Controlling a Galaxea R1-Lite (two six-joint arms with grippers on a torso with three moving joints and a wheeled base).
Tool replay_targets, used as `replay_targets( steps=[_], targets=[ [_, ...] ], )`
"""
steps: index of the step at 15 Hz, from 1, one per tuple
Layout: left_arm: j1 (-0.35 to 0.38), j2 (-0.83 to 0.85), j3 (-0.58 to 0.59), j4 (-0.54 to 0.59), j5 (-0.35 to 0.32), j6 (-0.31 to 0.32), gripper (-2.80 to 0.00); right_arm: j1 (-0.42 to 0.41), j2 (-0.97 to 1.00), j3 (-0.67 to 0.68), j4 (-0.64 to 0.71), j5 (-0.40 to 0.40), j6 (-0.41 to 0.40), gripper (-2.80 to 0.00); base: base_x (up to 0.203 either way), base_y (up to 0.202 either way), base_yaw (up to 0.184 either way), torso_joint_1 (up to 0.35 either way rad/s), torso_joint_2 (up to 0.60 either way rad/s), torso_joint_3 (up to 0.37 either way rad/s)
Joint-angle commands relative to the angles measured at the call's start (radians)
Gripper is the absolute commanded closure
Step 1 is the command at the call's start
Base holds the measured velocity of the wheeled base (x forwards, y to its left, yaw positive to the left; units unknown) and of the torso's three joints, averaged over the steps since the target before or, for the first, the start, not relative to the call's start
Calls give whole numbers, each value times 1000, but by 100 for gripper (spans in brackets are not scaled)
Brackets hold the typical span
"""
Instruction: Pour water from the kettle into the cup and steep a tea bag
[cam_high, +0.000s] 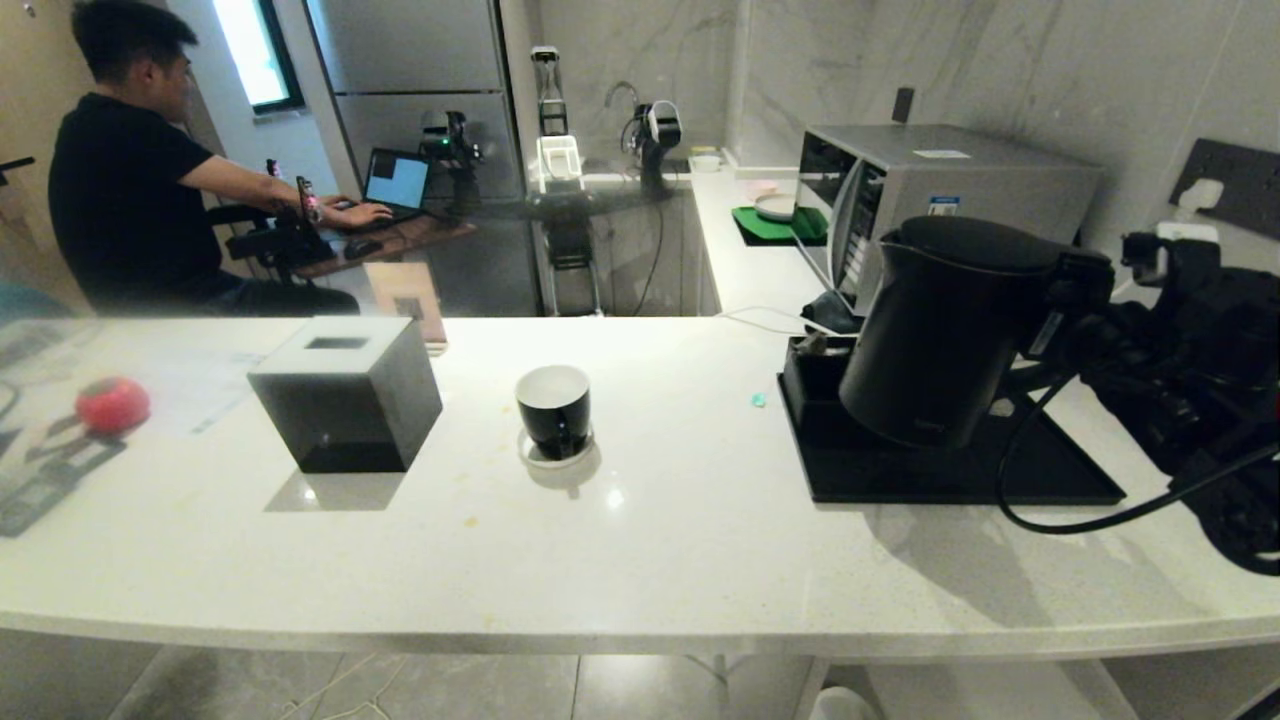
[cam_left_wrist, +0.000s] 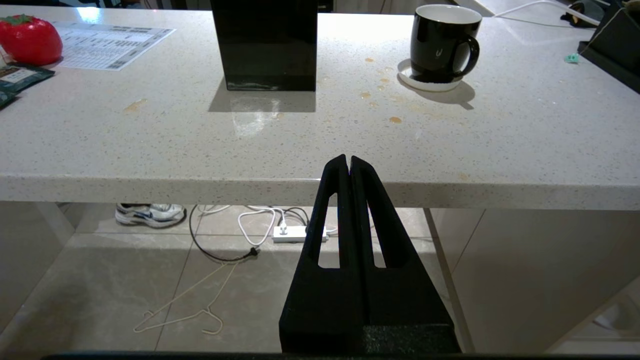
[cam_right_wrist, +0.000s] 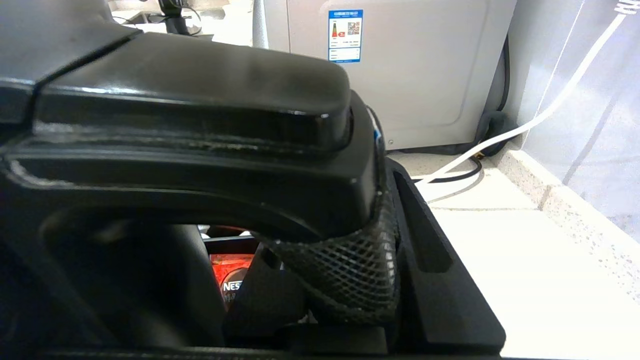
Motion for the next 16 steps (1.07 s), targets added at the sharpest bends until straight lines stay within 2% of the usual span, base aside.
replay_targets(
  steps=[1, 14, 16],
  targets=[
    [-1, 0, 0, 0, 0, 0, 0, 1, 2, 0, -7, -1, -1, 0, 0, 0, 0, 0, 0, 0],
    [0, 0, 0, 0, 0, 0, 0, 2, 3, 3, -10, -3, -3, 0, 0, 0, 0, 0, 0, 0],
    [0, 0, 0, 0, 0, -1, 0, 2, 2, 3, -10, -3, -3, 0, 2, 94, -21, 1, 5, 3]
  ],
)
